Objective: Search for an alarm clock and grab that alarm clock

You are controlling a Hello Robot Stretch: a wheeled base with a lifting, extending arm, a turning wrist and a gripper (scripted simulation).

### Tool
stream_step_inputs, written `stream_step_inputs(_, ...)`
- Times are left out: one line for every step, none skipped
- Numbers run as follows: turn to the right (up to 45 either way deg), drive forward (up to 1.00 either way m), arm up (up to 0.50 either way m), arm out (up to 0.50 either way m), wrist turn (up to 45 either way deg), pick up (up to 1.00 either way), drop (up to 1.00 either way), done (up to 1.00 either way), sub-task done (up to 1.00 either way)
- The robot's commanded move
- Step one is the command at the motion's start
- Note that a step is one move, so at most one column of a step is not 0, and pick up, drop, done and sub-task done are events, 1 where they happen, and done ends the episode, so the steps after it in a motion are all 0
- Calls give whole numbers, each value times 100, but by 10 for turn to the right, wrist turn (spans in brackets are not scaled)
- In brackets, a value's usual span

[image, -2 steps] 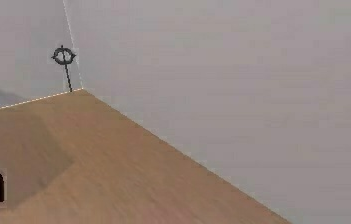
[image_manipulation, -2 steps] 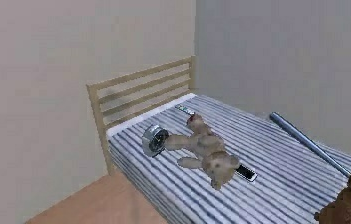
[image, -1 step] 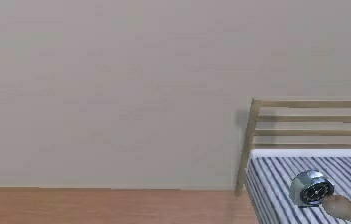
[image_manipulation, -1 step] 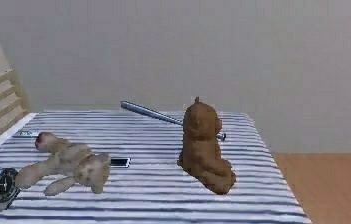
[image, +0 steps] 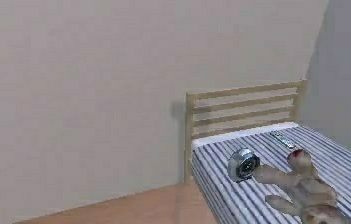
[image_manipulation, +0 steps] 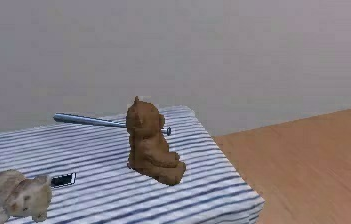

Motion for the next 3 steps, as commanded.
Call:
stream_step_inputs(0,45,0,0,0,0,0,0,0)
stream_step_inputs(-450,0,0,0,0,0,0,0,0)
stream_step_inputs(0,0,50,0,0,0,0,0,0)
